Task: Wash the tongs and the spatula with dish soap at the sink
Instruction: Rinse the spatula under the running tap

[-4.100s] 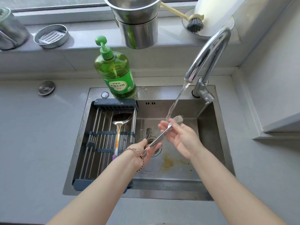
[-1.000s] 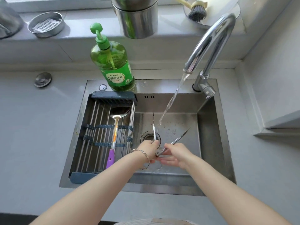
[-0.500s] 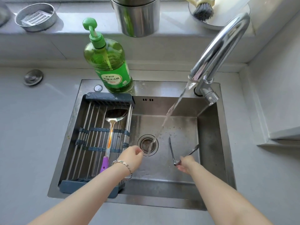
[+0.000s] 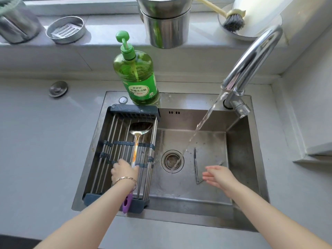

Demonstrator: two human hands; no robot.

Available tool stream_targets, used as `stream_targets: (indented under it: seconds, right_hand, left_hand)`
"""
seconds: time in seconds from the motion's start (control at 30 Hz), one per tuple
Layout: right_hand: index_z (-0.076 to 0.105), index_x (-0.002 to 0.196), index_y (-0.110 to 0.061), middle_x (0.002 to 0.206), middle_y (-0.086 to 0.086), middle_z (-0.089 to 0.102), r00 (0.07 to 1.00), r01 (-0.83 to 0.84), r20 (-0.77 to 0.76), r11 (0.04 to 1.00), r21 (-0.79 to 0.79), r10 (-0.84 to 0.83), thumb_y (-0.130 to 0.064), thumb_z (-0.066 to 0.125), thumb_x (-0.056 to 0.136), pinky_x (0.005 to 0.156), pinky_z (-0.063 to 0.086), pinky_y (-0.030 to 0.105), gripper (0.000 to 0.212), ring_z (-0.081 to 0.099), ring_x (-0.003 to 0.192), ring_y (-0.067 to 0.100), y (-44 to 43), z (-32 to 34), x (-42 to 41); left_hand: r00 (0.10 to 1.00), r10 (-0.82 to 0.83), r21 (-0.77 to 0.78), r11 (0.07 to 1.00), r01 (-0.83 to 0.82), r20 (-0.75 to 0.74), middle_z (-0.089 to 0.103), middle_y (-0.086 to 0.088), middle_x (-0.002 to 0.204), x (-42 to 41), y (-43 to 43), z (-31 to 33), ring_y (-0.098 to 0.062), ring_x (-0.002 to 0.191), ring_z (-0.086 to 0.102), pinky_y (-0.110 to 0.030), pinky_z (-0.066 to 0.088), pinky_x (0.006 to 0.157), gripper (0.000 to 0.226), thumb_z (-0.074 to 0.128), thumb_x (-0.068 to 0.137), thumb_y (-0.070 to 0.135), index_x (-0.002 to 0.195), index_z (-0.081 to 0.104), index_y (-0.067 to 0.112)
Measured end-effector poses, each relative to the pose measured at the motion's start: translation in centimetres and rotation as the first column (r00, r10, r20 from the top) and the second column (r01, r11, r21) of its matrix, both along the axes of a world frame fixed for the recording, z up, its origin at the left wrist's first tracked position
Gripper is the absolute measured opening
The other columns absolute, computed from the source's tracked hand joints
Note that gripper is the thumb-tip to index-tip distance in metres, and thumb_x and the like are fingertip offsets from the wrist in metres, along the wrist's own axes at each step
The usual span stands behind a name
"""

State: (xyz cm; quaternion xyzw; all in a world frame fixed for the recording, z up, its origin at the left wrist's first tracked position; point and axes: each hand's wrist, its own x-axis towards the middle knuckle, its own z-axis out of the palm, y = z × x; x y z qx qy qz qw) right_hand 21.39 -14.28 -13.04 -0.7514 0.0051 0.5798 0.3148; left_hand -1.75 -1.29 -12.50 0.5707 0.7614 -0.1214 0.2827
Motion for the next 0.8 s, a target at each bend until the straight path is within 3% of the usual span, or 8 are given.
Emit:
stream_targets:
  seconds: [0.1,0.23,0.37,0.43,0.5,0.6,0.7,0.8]
  right_hand:
    - [0.049,0.125,0.005,0.118,0.027,0.06,0.999,-0.036,0.031,0.999,-0.019,0.037,-0.009,0.043,0.098,0.097,0.044,0.039,0.031,0.058,0.112,0.038,-0.7,1.2,-1.4]
    - [0.051,0.124,0.004,0.114,0.025,0.062,0.994,-0.089,0.054,0.996,-0.017,0.09,-0.008,0.042,0.098,0.092,0.047,0.037,0.03,0.061,0.101,0.035,-1.0,1.9,-2.2]
    - [0.055,0.116,0.006,0.089,0.013,0.061,0.972,-0.177,0.174,0.98,0.091,0.159,-0.001,0.04,0.096,0.06,0.046,0.017,0.026,0.059,0.075,0.021,-1.2,2.6,-2.8]
    - [0.06,0.107,0.001,0.089,0.01,0.062,0.935,-0.242,0.306,0.954,0.179,0.179,0.001,0.042,0.094,0.056,0.043,0.011,0.022,0.062,0.078,0.025,-1.3,2.9,-3.0]
    - [0.064,0.099,-0.009,0.093,0.005,0.064,0.81,-0.39,0.548,0.889,0.238,0.208,0.001,0.046,0.092,0.063,0.043,0.012,0.022,0.062,0.09,0.024,-1.3,3.5,-3.3]
    - [0.068,0.099,-0.002,0.101,0.009,0.064,0.44,-0.667,0.893,0.699,0.26,0.088,0.009,0.046,0.082,0.089,0.038,0.017,0.03,0.055,0.1,0.018,-0.7,4.6,-4.1]
    - [0.067,0.104,0.001,0.105,0.014,0.063,0.175,-0.852,0.984,0.504,0.143,0.015,0.0,0.036,0.075,0.101,0.032,0.027,0.042,0.046,0.107,0.02,0.6,4.2,-4.5]
    - [0.068,0.1,-0.001,0.1,0.012,0.063,0.067,-0.855,0.996,0.518,0.029,0.054,-0.004,0.032,0.072,0.096,0.036,0.036,0.045,0.045,0.101,0.022,1.8,3.6,-4.4]
  left_hand:
    - [0.964,0.152,-0.134,0.983,-0.125,0.22,0.047,-0.007,0.064,-1.4,-0.2,-0.5,-0.018,0.057,0.045,-0.027,0.038,0.059,0.021,0.054,0.091,0.017,0.073,0.053,0.007]
    - [0.932,0.198,-0.005,0.978,-0.206,0.305,0.063,-0.017,0.087,-2.0,-0.5,-0.7,-0.029,0.074,0.061,-0.035,0.049,0.069,0.017,0.047,0.094,0.02,0.088,0.055,0.006]
    - [0.965,0.004,0.224,0.972,-0.065,0.263,0.058,-0.008,0.072,-3.8,-2.7,2.2,-0.02,0.061,0.051,-0.022,0.037,0.053,0.019,0.045,0.095,0.025,0.087,0.054,0.01]
    - [0.964,-0.125,0.306,0.951,0.049,0.233,0.056,-0.003,0.064,-4.2,-3.3,4.3,-0.017,0.057,0.05,-0.018,0.035,0.05,0.019,0.049,0.094,0.026,0.082,0.055,0.012]
    - [0.946,-0.271,0.337,0.92,0.2,0.179,0.054,0.002,0.061,-4.1,-3.3,5.5,-0.013,0.054,0.049,-0.017,0.034,0.048,0.021,0.053,0.091,0.03,0.079,0.057,0.014]
    - [0.869,-0.483,0.27,0.855,0.442,0.105,0.053,0.006,0.062,-2.4,-2.6,6.5,-0.01,0.056,0.049,-0.018,0.043,0.051,0.023,0.054,0.089,0.04,0.079,0.06,0.02]
    - [0.792,-0.608,0.184,0.786,0.59,0.06,0.051,0.006,0.063,0.1,-2.1,6.9,-0.013,0.06,0.052,-0.025,0.053,0.063,0.029,0.05,0.09,0.044,0.074,0.057,0.021]
    - [0.751,-0.658,0.175,0.747,0.642,0.056,0.047,0.006,0.061,2.5,-2.1,7.2,-0.015,0.061,0.05,-0.026,0.051,0.065,0.032,0.049,0.09,0.044,0.073,0.056,0.018]
